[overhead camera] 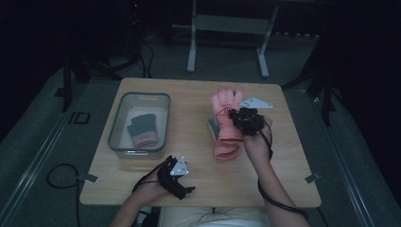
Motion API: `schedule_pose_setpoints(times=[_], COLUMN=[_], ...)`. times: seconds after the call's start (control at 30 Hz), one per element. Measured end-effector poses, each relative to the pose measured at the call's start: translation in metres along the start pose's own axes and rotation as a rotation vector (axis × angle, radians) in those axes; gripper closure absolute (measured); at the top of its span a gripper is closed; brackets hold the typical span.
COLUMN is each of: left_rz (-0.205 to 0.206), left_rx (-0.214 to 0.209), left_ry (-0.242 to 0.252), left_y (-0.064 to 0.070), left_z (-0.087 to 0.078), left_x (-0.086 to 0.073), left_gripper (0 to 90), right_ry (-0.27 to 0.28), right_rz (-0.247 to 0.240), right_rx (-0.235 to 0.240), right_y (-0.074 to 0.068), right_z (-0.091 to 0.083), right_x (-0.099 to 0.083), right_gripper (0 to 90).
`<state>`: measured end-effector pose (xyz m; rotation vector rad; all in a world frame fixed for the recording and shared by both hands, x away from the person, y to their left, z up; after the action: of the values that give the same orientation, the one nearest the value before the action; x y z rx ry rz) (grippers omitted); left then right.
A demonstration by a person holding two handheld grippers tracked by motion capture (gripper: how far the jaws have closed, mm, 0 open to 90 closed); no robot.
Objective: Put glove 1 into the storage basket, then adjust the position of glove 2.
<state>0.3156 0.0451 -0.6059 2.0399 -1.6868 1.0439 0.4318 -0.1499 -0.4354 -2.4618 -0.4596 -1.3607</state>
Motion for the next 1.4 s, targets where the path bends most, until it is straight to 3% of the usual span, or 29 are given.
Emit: schedule_pose_setpoints(times=[0.37, 0.63, 0.87, 1.03, 1.27, 1.4], left_rz=[0.002, 0.002, 0.003, 0.001, -0.012, -0.051], left_rx=[-0.003, -0.003, -0.004, -0.005, -0.002, 0.007], left_ry=[-0.001, -0.003, -0.01, -0.005, -0.012, 0.024], left_y=[0.0, 0.0, 0.001, 0.001, 0.0, -0.003], left_z=[0.001, 0.001, 0.001, 0.001, 0.002, -0.002], left_x=[0.0, 0.0, -0.001, 0.0, -0.001, 0.003], left_gripper=[2.5, 2.5, 2.5, 2.5, 2.5, 2.4], right_ry=[-0.064, -0.155, -0.166, -0.171, -0.116, -0.085], right_rz=[0.055, 0.059, 0.046, 0.047, 0.007, 0.0], right_rx=[-0.055, -0.085, -0.107, -0.085, -0.044, -0.016], right_y=[0.004, 0.011, 0.014, 0.013, 0.008, 0.008], right_z=[0.029, 0.057, 0.068, 0.068, 0.051, 0.039], right_x=[-0.033, -0.063, -0.076, -0.076, -0.062, -0.052], right_gripper=[87.2, 86.7, 85.8, 79.9, 68.8, 64.8])
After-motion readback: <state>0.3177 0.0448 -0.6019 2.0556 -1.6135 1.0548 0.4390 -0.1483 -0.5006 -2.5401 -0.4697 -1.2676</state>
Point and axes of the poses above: each handheld gripper's, and its own axes: z roughly forward along the jaws, x roughly out of its top, y roughly to its right, the point moved 6 cm from there along z, roughly forward along the jaws, and after that the axes turned 11 degrees about z, right-handed, at the moved point
